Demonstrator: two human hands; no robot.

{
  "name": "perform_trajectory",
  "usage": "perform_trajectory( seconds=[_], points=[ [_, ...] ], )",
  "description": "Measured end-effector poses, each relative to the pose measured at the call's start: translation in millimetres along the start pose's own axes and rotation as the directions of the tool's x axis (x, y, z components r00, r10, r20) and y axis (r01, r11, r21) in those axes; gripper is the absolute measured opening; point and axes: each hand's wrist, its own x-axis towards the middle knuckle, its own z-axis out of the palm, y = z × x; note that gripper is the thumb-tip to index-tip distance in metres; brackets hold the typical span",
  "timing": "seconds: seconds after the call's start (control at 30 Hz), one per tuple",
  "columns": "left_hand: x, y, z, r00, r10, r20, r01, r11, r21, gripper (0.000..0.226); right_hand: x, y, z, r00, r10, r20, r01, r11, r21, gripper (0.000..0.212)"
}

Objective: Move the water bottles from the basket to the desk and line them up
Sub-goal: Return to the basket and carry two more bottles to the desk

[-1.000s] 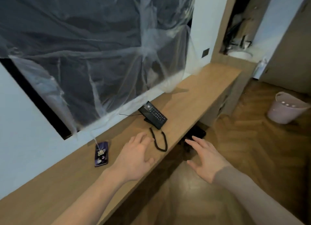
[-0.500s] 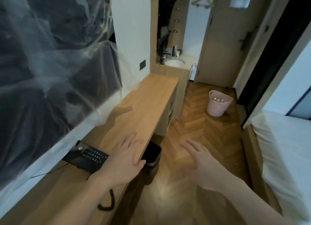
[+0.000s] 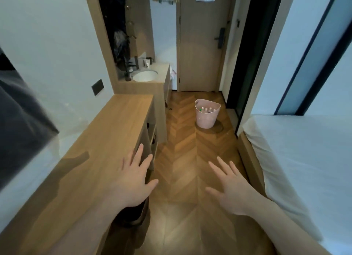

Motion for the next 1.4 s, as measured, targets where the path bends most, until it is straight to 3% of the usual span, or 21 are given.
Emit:
perform_trajectory(
  seconds=[0.23,0.57,1.03,1.4],
  points=[
    [123.3,69.2,-6.4,1.0,-0.003,-0.003,0.003,1.0,0.019,0.086,98.4,87.8,-65.6,0.999,0.035,0.034,-0.033,0.998,-0.051,0.084],
    [268.6,97.4,-24.5,0.999,-0.041,-0.013,0.041,0.999,0.025,0.087,238.9,129.9,-133.0,0.999,-0.003,0.054,0.006,0.997,-0.071,0.084],
    [556.0,79.5,-54.1,0.995,0.097,-0.002,-0.097,0.995,0.026,0.088,465.1,169.0,-202.5,0.99,0.138,-0.002,-0.137,0.988,-0.072,0.079],
    [755.1,139.6,-53.9,0.967,0.251,0.038,-0.251,0.968,-0.008,0.085,611.2,255.6,-254.0,0.977,0.213,0.01,-0.213,0.977,0.0,0.079]
  ],
)
